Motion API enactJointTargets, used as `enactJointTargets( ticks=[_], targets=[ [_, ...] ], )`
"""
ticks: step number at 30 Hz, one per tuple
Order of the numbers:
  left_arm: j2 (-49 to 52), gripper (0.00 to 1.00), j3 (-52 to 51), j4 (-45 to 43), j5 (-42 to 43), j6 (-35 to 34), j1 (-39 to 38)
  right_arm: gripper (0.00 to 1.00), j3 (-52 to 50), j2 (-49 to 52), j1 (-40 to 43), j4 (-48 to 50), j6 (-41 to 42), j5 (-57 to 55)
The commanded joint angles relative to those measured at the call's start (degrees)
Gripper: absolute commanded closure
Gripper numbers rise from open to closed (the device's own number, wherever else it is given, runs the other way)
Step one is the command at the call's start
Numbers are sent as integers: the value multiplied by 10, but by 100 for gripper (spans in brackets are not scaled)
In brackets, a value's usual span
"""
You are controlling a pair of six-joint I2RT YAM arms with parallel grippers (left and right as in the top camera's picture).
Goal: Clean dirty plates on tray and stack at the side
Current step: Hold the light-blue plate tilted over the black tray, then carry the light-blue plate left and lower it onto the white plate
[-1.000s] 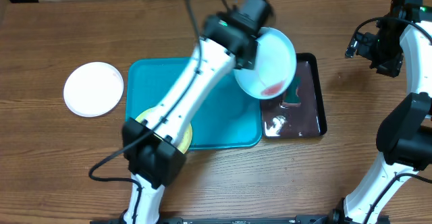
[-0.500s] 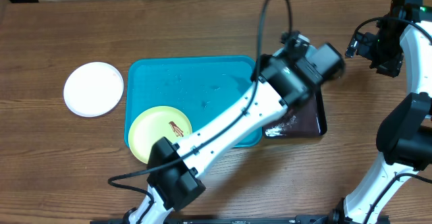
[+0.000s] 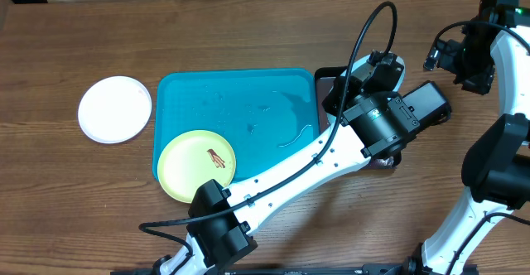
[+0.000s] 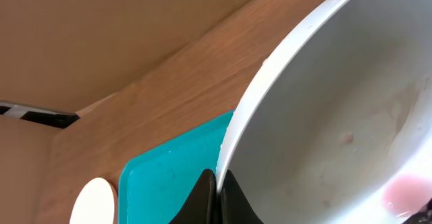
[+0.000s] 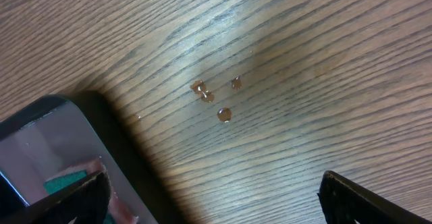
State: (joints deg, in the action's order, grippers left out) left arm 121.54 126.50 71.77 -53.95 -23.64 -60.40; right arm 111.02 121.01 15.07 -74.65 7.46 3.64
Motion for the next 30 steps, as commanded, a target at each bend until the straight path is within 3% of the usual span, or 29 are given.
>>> enactJointTargets(
  ticks=[1, 19, 24, 30],
  targets=[
    [-1, 96, 16, -5, -30, -9, -2, 0, 11, -21, 2, 1, 0, 3],
    [-1, 96, 16, -5, -4, -21, 0, 0, 11, -21, 2, 1, 0, 3],
    [-1, 96, 15, -5, 139, -51, 35, 0, 11, -21, 2, 1, 0, 3],
    [-1, 96, 15, -4, 409, -45, 141, 0, 11, -21, 2, 1, 0, 3]
  ],
)
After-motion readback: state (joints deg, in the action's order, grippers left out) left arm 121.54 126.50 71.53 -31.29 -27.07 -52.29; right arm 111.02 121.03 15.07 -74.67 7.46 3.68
